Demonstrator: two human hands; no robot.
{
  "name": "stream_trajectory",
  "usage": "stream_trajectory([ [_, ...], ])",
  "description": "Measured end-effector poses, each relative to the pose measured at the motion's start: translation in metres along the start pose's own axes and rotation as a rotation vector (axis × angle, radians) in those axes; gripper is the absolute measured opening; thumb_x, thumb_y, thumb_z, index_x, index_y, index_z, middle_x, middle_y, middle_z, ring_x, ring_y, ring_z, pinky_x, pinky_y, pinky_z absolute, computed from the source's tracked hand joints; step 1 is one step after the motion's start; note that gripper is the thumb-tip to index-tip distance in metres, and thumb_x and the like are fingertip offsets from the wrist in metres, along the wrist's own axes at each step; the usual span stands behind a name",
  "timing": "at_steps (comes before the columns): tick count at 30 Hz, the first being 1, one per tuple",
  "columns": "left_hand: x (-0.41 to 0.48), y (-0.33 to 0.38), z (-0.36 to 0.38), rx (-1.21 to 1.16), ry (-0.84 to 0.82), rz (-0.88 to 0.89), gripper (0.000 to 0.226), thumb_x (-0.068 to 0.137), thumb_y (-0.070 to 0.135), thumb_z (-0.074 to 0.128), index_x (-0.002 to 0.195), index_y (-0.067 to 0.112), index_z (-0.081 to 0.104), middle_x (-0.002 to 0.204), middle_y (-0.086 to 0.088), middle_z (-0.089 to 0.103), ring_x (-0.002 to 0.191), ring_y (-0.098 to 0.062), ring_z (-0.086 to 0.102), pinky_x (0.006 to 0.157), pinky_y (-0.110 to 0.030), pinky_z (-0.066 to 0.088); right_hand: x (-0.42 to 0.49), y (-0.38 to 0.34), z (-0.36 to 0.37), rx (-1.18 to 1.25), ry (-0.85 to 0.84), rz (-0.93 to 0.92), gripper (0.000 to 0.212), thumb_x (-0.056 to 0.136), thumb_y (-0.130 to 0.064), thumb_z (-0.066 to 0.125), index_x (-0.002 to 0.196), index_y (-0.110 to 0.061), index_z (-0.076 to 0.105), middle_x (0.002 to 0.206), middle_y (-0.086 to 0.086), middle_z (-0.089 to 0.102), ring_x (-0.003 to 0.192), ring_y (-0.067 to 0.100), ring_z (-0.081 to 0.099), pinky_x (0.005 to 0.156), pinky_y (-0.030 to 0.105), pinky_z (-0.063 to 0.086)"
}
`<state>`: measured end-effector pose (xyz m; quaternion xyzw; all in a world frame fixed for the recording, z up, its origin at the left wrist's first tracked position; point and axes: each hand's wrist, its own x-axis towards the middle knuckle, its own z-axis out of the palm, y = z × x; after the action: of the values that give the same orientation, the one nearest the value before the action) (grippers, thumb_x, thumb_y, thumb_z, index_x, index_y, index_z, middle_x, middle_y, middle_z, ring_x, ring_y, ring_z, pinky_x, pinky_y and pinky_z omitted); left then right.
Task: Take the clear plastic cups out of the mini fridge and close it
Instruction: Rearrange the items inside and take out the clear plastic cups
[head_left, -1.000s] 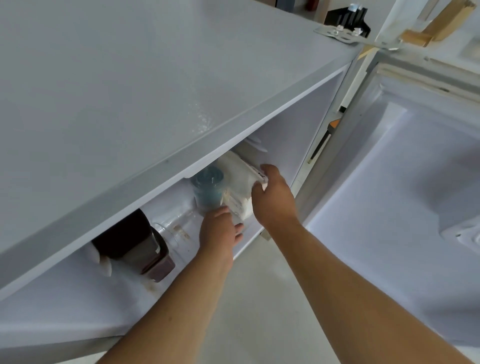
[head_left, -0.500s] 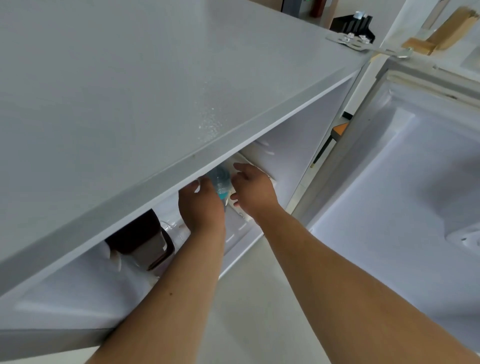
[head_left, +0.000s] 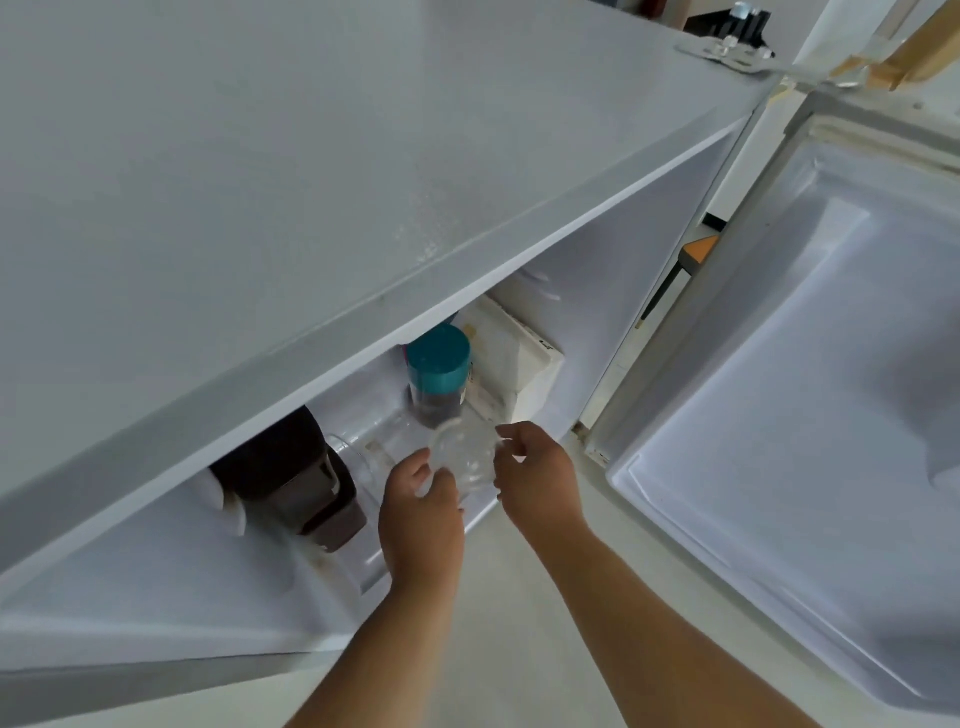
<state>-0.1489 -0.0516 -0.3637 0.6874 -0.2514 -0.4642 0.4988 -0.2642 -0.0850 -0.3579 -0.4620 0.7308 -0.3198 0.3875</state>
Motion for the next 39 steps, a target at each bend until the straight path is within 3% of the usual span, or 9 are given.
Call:
stream_trajectory([
  [9, 0.027, -0.010, 0.005, 0.147, -0.118, -0.104, 0.050, 0.093, 0.023, 0.066, 0.142, 0.023, 0.052, 0.145, -0.004, 0.058, 0.123, -0.027, 0.062, 0.105, -0.046, 0.049, 0.022, 0.014, 0.015, -0.083, -0.122, 0.083, 0.048, 0.097, -0.014, 0.047, 0.143, -0.028, 0.055, 0.138, -0.003, 0.063, 0.114, 0.022, 0.066, 0.095, 0.032, 0.055],
  [11, 0.014, -0.008, 0.000, 0.341, -0.066, 0.005, 0.055, 0.093, 0.029, 0.066, 0.145, 0.024, 0.050, 0.149, 0.000, 0.054, 0.123, -0.020, 0.060, 0.096, -0.033, 0.046, 0.014, 0.020, 0.012, -0.106, -0.071, 0.060, 0.048, 0.098, -0.019, 0.051, 0.145, -0.030, 0.052, 0.138, -0.007, 0.061, 0.115, 0.017, 0.062, 0.088, 0.023, 0.049],
  [15, -0.024, -0.002, -0.017, 0.489, 0.029, 0.228, 0.064, 0.094, 0.026, 0.066, 0.152, 0.028, 0.039, 0.162, 0.005, 0.034, 0.107, -0.011, 0.067, 0.087, -0.035, 0.050, -0.011, 0.025, 0.010, -0.137, -0.006, -0.053, 0.040, 0.098, -0.025, 0.055, 0.136, -0.036, 0.055, 0.126, -0.014, 0.058, 0.098, 0.004, 0.056, 0.077, 0.016, 0.044],
  [22, -0.020, 0.004, -0.018, 0.517, 0.009, 0.132, 0.076, 0.095, 0.027, 0.066, 0.160, 0.025, 0.027, 0.172, -0.002, 0.006, 0.131, -0.022, 0.056, 0.100, -0.037, 0.046, -0.040, 0.019, 0.015, -0.143, -0.090, -0.201, 0.032, 0.093, -0.020, 0.054, 0.114, -0.041, 0.066, 0.113, -0.021, 0.063, 0.096, -0.001, 0.058, 0.075, 0.006, 0.038],
  [25, -0.002, 0.011, -0.013, 0.487, 0.007, 0.102, 0.071, 0.095, 0.027, 0.067, 0.157, 0.020, 0.034, 0.171, -0.006, 0.014, 0.135, -0.022, 0.049, 0.088, -0.028, 0.038, -0.045, 0.021, 0.012, -0.141, -0.110, -0.248, 0.030, 0.095, -0.017, 0.053, 0.109, -0.038, 0.070, 0.110, -0.021, 0.066, 0.094, -0.005, 0.058, 0.077, 0.009, 0.043],
  [30, 0.003, 0.014, -0.019, 0.411, -0.042, 0.108, 0.063, 0.094, 0.018, 0.067, 0.151, 0.013, 0.043, 0.152, -0.012, 0.042, 0.128, -0.025, 0.058, 0.096, -0.038, 0.053, -0.051, 0.024, 0.002, -0.152, -0.098, -0.211, 0.031, 0.096, -0.015, 0.052, 0.109, -0.037, 0.069, 0.107, -0.021, 0.064, 0.092, -0.013, 0.054, 0.076, 0.006, 0.040],
  [33, -0.020, 0.010, -0.028, 0.339, -0.055, 0.202, 0.047, 0.093, 0.016, 0.068, 0.138, 0.022, 0.054, 0.140, -0.006, 0.054, 0.117, -0.010, 0.063, 0.089, -0.025, 0.053, -0.049, 0.019, -0.004, -0.103, -0.063, -0.209, 0.024, 0.096, -0.031, 0.058, 0.117, -0.042, 0.061, 0.110, -0.020, 0.064, 0.084, -0.008, 0.061, 0.069, 0.015, 0.046],
  [36, -0.037, 0.010, -0.033, 0.170, -0.074, 0.157, 0.036, 0.091, 0.014, 0.067, 0.115, 0.039, 0.058, 0.120, 0.009, 0.067, 0.097, 0.010, 0.064, 0.068, -0.009, 0.052, -0.045, 0.007, -0.008, -0.016, -0.136, -0.139, 0.060, 0.084, -0.062, 0.069, 0.136, -0.051, 0.039, 0.123, -0.028, 0.054, 0.082, -0.011, 0.064, 0.059, 0.012, 0.050],
  [39, -0.034, 0.018, -0.029, 0.075, -0.129, 0.041, 0.032, 0.092, 0.016, 0.065, 0.110, 0.042, 0.059, 0.112, 0.015, 0.069, 0.097, -0.001, 0.068, 0.079, -0.026, 0.056, -0.038, -0.006, -0.010, 0.020, -0.172, -0.151, 0.089, 0.070, -0.076, 0.072, 0.145, -0.054, 0.028, 0.126, -0.028, 0.045, 0.080, -0.015, 0.064, 0.050, 0.006, 0.045],
])
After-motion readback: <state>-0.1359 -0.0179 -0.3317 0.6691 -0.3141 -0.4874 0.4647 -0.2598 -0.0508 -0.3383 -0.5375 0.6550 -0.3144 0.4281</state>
